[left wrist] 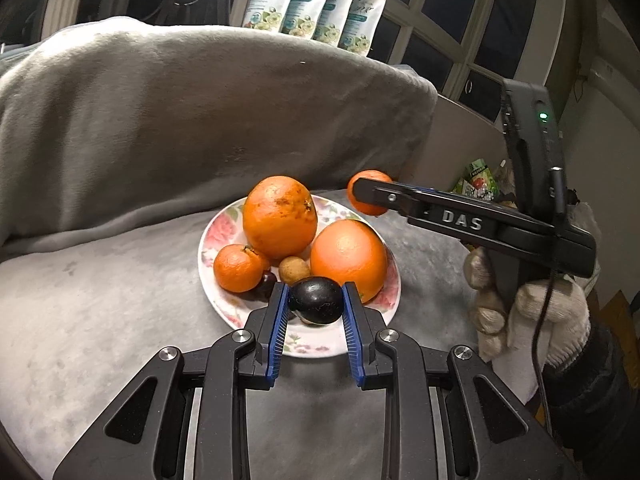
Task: Organize fruits
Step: 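Carry the plum with the left gripper while the right gripper carries the tangerine to the plate, then open the left gripper to drop the plum while the right gripper releases the tangerine on the plate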
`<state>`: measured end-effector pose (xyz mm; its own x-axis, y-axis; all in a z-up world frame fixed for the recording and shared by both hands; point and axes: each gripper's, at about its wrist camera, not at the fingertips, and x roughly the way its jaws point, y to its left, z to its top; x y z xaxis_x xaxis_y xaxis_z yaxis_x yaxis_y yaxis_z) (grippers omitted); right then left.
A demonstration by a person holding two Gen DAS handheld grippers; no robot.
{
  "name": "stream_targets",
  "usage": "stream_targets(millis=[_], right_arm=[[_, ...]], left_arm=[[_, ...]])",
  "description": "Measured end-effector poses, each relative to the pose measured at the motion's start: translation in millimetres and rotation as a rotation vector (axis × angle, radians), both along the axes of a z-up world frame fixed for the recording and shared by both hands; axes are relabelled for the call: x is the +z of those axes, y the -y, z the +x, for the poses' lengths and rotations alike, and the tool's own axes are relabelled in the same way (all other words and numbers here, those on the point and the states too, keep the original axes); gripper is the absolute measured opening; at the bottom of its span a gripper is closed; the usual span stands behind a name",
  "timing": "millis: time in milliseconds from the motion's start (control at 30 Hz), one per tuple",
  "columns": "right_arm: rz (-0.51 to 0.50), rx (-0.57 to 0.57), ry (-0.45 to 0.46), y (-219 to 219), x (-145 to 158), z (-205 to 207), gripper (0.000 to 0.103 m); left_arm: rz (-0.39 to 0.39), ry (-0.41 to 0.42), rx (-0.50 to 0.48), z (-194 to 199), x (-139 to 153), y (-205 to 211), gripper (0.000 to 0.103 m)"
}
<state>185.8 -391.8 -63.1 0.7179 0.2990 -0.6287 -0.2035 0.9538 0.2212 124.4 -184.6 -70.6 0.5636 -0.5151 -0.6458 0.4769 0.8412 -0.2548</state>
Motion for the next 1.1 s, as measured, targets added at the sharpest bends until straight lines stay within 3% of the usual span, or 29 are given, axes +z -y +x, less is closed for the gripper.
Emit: stream_targets(millis=[700,767,867,933,1000,1100], right_arm=[[0.023,0.023,-0.033,3.6,-10.2,19.0,0.043],[0.026,0.026,-0.029,3.2,-9.5,18.6,0.045],[0.028,0.029,-0.016,2.4,-6.2,16.6,0.058],[0.028,0.031,-0.010,1.8,-4.2,15.7,0.059],[0.028,0.030,-0.007,1.1,-2.5,14.5,0.059],[0.031,0.027,-0.005,1.5,-1.9,13.1,0.065]], left_arm=[[0.013,-0.006,-0.012,8.0,-4.8,12.3,0.025],[0.012,-0.005,-0.012,7.2,-4.5,11.3,0.025],[0.015,-0.002,-0.011,7.9,-4.7,12.0,0.026],[0.013,-0.001,-0.013,8.0,-5.3,12.3,0.031],[0.010,0.001,-0.013,7.2,-4.9,12.4,0.044],[0.003,0.011,-0.010,6.6,-4.6,12.1,0.056]])
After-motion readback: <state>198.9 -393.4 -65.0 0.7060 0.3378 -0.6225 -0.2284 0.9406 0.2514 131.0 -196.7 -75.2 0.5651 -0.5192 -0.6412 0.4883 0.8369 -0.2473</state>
